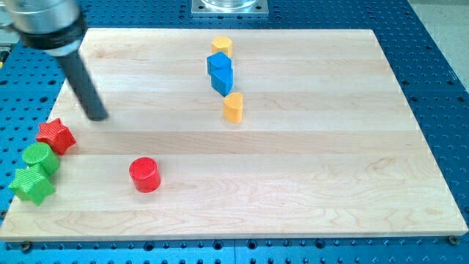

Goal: Move the yellow heart below the blue triangle

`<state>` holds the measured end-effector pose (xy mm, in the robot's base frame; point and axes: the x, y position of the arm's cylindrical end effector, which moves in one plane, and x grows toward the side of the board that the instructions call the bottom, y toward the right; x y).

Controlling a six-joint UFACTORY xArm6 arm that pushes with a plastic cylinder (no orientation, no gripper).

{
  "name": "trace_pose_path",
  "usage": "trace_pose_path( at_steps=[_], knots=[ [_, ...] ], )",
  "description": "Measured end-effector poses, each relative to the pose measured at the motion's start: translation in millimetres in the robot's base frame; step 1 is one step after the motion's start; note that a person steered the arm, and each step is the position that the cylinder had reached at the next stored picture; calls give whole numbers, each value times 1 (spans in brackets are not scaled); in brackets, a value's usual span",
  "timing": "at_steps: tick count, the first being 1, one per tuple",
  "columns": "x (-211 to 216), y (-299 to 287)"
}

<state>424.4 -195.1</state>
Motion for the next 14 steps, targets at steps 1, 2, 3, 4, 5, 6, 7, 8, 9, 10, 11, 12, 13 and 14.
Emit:
trace_pose_path(
  at_steps=[1, 2, 3, 4, 5, 6, 7, 8, 9, 10, 11, 12, 13, 14],
  knots=[
    [32, 84],
    [61, 192],
    [137, 214],
    [169, 153],
    [125, 98],
    [32, 66],
    [45, 91],
    [54, 99],
    [73, 99],
    [78, 135],
    [73, 217],
    [25, 277],
    [-18, 274],
    [-22, 246]
  ],
)
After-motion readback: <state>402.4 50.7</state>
